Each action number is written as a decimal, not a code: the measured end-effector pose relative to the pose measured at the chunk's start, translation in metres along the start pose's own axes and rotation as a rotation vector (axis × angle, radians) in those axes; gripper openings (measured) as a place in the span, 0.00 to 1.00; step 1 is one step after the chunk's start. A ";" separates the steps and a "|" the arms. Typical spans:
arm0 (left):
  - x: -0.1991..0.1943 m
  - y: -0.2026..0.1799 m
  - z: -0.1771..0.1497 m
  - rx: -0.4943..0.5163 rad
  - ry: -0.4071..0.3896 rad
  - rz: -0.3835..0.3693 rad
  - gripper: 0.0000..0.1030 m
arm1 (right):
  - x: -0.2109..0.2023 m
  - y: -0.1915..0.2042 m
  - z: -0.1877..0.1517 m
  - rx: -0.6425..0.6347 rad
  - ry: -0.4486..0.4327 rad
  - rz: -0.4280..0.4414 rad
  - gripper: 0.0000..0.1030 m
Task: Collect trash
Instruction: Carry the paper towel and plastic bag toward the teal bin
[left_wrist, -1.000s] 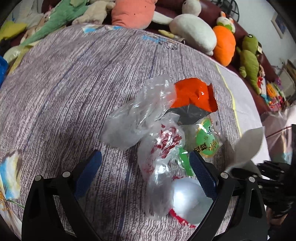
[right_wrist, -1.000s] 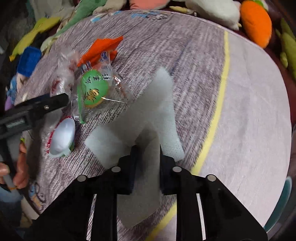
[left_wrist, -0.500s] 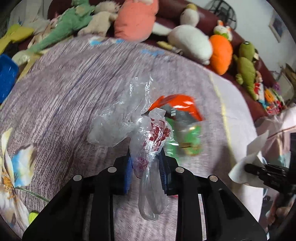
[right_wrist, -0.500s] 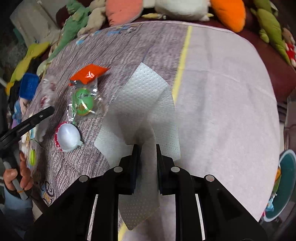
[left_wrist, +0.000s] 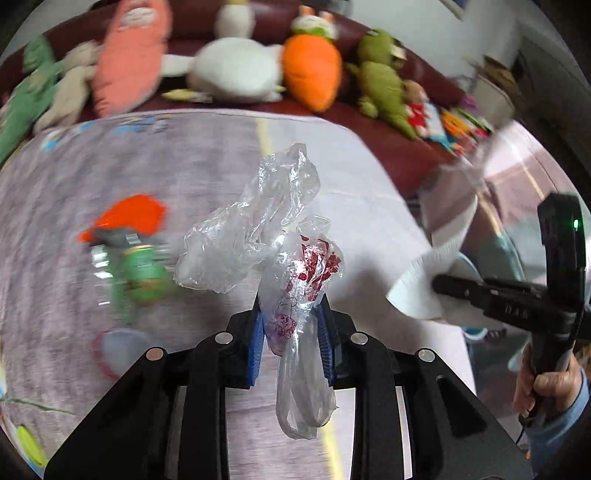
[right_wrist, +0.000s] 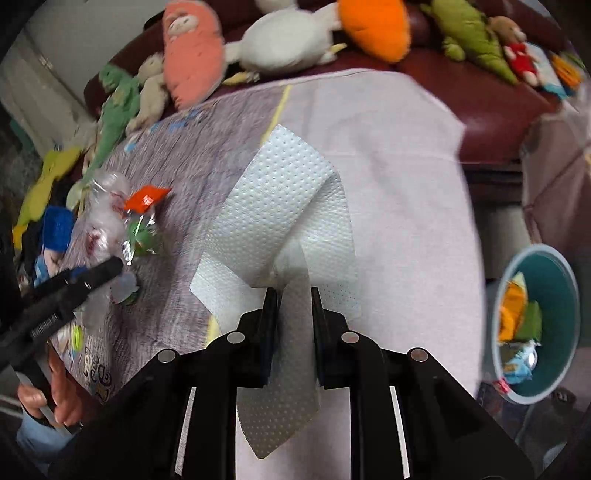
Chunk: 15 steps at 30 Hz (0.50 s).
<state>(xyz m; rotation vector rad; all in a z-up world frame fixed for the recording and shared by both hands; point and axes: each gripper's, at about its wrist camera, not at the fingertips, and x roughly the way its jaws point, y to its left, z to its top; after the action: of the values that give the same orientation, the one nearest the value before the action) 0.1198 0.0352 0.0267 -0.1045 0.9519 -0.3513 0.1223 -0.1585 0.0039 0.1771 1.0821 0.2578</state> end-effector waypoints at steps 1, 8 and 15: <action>0.004 -0.011 0.001 0.018 0.008 -0.009 0.26 | -0.007 -0.010 -0.003 0.017 -0.012 -0.005 0.16; 0.035 -0.077 0.009 0.112 0.065 -0.070 0.26 | -0.046 -0.079 -0.020 0.120 -0.072 -0.032 0.16; 0.067 -0.159 0.011 0.241 0.112 -0.132 0.26 | -0.081 -0.159 -0.044 0.249 -0.137 -0.073 0.17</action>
<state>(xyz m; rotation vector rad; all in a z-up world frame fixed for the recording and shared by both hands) 0.1246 -0.1371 0.0190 0.0738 1.0082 -0.5956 0.0661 -0.3334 0.0100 0.3720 0.9796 0.0438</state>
